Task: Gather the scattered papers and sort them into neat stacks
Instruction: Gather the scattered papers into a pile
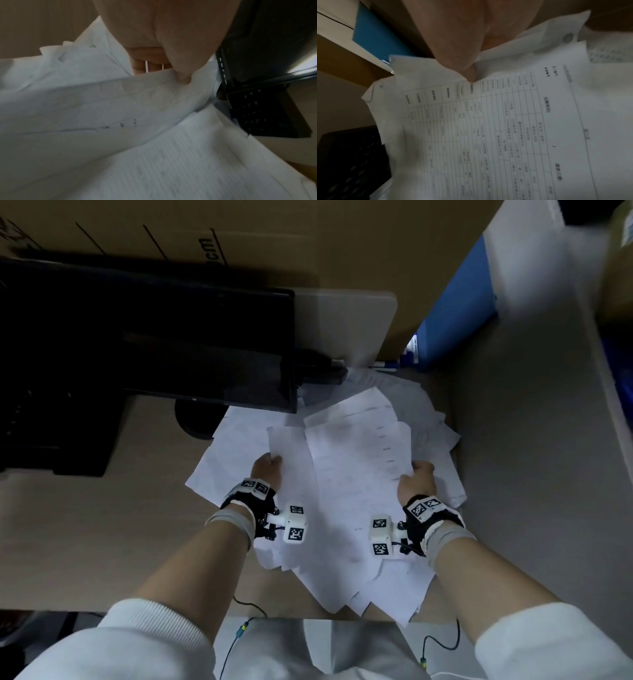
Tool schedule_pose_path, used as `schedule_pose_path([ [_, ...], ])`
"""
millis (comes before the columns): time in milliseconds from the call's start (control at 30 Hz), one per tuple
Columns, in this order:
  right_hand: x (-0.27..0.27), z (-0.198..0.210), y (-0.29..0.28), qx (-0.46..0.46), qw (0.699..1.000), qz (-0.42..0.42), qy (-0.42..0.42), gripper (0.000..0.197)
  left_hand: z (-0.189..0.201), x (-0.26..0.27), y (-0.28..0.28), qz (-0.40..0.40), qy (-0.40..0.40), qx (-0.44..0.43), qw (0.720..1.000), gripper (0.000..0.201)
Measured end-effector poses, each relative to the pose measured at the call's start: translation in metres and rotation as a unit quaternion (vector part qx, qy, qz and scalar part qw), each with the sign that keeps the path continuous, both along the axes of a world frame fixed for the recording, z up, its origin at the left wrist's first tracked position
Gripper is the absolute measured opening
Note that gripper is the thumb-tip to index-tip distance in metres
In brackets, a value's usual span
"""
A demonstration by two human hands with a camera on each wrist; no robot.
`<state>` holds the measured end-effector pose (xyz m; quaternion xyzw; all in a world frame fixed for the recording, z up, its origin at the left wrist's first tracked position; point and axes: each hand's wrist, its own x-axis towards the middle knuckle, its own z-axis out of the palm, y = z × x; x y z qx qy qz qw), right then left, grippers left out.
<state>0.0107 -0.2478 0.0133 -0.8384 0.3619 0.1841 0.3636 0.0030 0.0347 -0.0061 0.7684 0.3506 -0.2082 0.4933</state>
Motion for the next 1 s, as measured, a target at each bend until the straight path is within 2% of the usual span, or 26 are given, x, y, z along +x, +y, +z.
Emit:
schedule_pose_path([
  [133,0.003,-0.018,0.023,0.04,0.998,0.041,-0.004,0.037,-0.009,-0.011,-0.009,-0.007,0.049,-0.058,0.997,0.054],
  [233,0.002,-0.026,0.031,0.03,0.998,0.035,0.046,0.037,-0.02,-0.024,-0.007,-0.048,0.065,-0.027,0.996,0.047],
  [367,-0.006,-0.037,0.017,-0.008,0.99,0.056,0.128,0.039,-0.031,-0.031,-0.003,-0.042,0.074,-0.005,0.996,0.04],
  [467,-0.01,-0.037,0.019,-0.003,0.983,0.085,0.163,0.039,-0.032,-0.037,-0.007,-0.047,0.091,-0.029,0.994,0.047],
  [567,-0.01,-0.035,0.036,0.043,0.973,0.134,0.185,0.047,-0.031,-0.039,-0.012,-0.044,0.105,-0.079,0.99,0.059],
  [667,-0.013,-0.028,0.047,0.098,0.968,0.144,0.178,0.056,-0.024,-0.038,-0.013,-0.08,0.131,-0.102,0.983,0.073],
  [800,-0.013,-0.03,0.047,0.128,0.981,0.089,0.113,0.066,-0.018,-0.033,-0.008,-0.11,0.153,-0.06,0.98,0.055],
  [867,-0.013,-0.03,0.045,0.151,0.98,0.077,0.102,0.061,-0.014,-0.033,-0.006,-0.121,0.177,-0.05,0.975,0.056],
  [967,-0.017,-0.03,0.041,0.168,0.973,0.118,0.105,0.034,-0.004,-0.037,-0.011,-0.177,0.217,-0.072,0.957,0.054],
  [1000,-0.019,-0.03,0.039,0.158,0.973,0.129,0.109,0.032,-0.002,-0.039,-0.016,-0.182,0.224,-0.085,0.954,0.056],
])
